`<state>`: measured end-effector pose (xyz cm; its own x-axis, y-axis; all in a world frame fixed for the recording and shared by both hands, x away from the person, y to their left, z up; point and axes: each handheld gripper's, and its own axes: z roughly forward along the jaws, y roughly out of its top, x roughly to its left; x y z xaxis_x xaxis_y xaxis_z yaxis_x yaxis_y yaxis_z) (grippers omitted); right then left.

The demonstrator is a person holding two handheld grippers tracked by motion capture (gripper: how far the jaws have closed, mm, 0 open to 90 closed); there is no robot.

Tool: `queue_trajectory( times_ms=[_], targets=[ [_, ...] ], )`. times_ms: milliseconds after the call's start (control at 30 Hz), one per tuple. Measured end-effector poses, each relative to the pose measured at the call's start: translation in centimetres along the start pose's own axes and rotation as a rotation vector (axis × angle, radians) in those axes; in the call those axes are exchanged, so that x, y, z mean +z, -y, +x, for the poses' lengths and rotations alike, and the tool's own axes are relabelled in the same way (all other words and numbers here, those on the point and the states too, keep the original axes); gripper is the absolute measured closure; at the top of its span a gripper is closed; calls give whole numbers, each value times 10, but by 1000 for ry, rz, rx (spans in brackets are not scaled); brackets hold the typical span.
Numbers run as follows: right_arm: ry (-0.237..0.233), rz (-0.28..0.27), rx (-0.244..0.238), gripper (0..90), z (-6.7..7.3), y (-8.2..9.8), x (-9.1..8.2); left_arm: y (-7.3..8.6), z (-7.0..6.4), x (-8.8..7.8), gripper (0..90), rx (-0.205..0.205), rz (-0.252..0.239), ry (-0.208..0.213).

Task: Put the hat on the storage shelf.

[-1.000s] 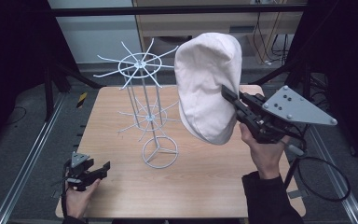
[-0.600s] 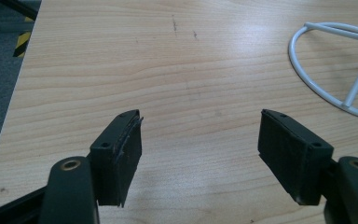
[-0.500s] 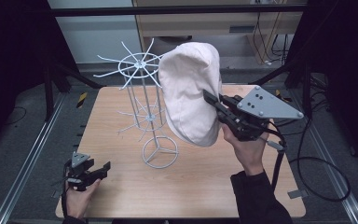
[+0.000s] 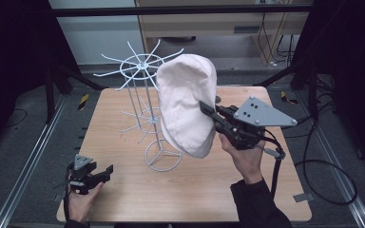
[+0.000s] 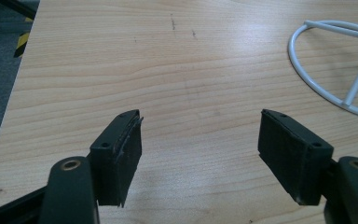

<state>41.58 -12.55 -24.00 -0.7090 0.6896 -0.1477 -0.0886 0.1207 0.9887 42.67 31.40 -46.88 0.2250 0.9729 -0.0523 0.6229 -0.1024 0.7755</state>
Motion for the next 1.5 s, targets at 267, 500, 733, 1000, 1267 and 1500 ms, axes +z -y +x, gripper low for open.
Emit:
queue_trajectory(
  times_ms=[267,500,733,1000,1267,1500],
  targets=[
    [-27,25,8,881,5,14,7,0,0,0,303,1,0,1],
    [-36,40,18,878,8,25,14,0,0,0,304,2,2,0],
    [-44,57,48,872,6,33,20,0,1,0,304,0,0,-3],
    [-37,96,66,839,8,40,26,0,1,0,304,-1,0,-1],
    [-34,131,94,801,8,49,31,0,1,0,304,0,0,0],
    [-27,147,118,742,6,56,33,-1,1,-1,304,-2,-3,3]
  ],
)
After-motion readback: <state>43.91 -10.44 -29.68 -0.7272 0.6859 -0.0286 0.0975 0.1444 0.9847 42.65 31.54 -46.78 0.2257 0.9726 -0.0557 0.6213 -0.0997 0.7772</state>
